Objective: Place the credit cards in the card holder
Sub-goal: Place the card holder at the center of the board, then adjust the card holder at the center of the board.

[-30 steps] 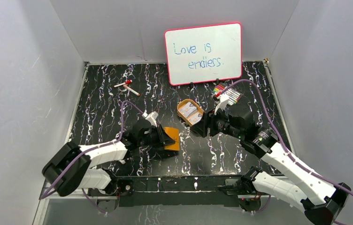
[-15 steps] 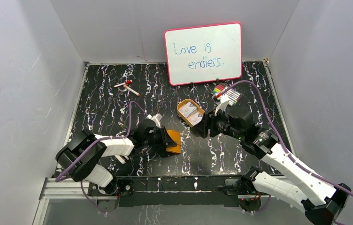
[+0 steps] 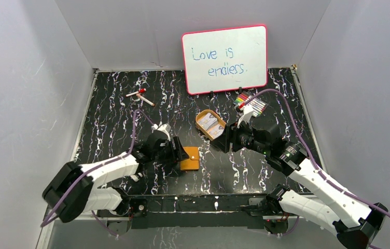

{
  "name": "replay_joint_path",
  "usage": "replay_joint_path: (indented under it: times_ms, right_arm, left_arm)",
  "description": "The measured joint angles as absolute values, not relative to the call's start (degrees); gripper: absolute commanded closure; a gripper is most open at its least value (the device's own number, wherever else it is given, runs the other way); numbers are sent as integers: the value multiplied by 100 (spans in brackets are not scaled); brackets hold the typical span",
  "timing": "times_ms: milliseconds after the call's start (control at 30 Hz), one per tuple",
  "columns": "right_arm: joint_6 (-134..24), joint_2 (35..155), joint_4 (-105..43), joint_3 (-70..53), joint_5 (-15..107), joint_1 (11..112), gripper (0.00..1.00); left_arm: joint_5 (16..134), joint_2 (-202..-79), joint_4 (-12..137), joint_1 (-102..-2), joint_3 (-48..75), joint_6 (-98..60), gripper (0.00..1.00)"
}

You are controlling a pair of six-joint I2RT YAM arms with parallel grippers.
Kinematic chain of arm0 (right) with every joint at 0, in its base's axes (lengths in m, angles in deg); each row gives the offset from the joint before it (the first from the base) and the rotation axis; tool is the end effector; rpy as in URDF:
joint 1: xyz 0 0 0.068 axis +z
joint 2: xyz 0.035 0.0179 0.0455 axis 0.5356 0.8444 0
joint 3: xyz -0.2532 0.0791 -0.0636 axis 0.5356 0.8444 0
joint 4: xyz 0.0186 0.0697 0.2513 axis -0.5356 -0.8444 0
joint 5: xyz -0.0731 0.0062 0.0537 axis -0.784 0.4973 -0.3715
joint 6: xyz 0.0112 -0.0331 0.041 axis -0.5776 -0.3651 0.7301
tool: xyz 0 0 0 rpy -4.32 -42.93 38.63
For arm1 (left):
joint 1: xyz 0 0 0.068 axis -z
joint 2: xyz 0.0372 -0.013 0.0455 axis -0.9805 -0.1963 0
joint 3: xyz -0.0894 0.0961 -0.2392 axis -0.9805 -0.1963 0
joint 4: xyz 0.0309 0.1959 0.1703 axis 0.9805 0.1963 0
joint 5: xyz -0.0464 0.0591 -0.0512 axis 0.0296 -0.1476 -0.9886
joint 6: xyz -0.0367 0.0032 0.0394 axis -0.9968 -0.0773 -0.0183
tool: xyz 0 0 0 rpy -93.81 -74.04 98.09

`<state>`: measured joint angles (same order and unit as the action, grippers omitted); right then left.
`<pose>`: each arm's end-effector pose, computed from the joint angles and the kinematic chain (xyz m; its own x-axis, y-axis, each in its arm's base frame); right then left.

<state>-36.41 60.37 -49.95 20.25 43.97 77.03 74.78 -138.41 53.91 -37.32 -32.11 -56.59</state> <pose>0.1298 0.1332 0.3318 -0.5347 0.0692 -0.8422 -0.5961 0.6755 0.4339 0.1805 -0.1658 0.1654 -0.8481 -0.2524 -0.4659 0.1513 0.7273 -0.6695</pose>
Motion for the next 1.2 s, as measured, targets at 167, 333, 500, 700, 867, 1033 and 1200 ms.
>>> replay_joint_path:
  times_ms: [167, 333, 500, 700, 867, 1033, 1200]
  right_arm:
    - [-3650, 6037, -5037, 2025, 4321, 7703, 38]
    - [-3657, 6065, -5028, 2025, 4308, 7703, 39]
    - [-3635, 6168, -5023, 2025, 4354, 7703, 39]
    - [-3635, 6168, -5017, 2056, 4386, 7703, 38]
    - [-3635, 6164, -5032, 2213, 4316, 7703, 37]
    - [-3635, 6149, -5015, 2366, 4253, 7703, 38]
    - [-3613, 6151, -5028, 2473, 4236, 7703, 38]
  left_arm:
    - [8143, -12748, 6523, -3732, -2933, -5543, 35]
    - [8016, -12309, 6431, -3721, -2595, -5370, 50]
    - [7566, -13435, 5762, -3395, -2496, -5289, 64]
    - [7443, -14287, 5537, -3041, -2533, -5292, 55]
    - [7944, -13782, 5592, -3041, -2708, -5272, 46]
    - [8156, -13555, 5533, -3047, -2881, -5233, 51]
    - [8143, -14151, 5489, -3054, -2916, -5346, 52]
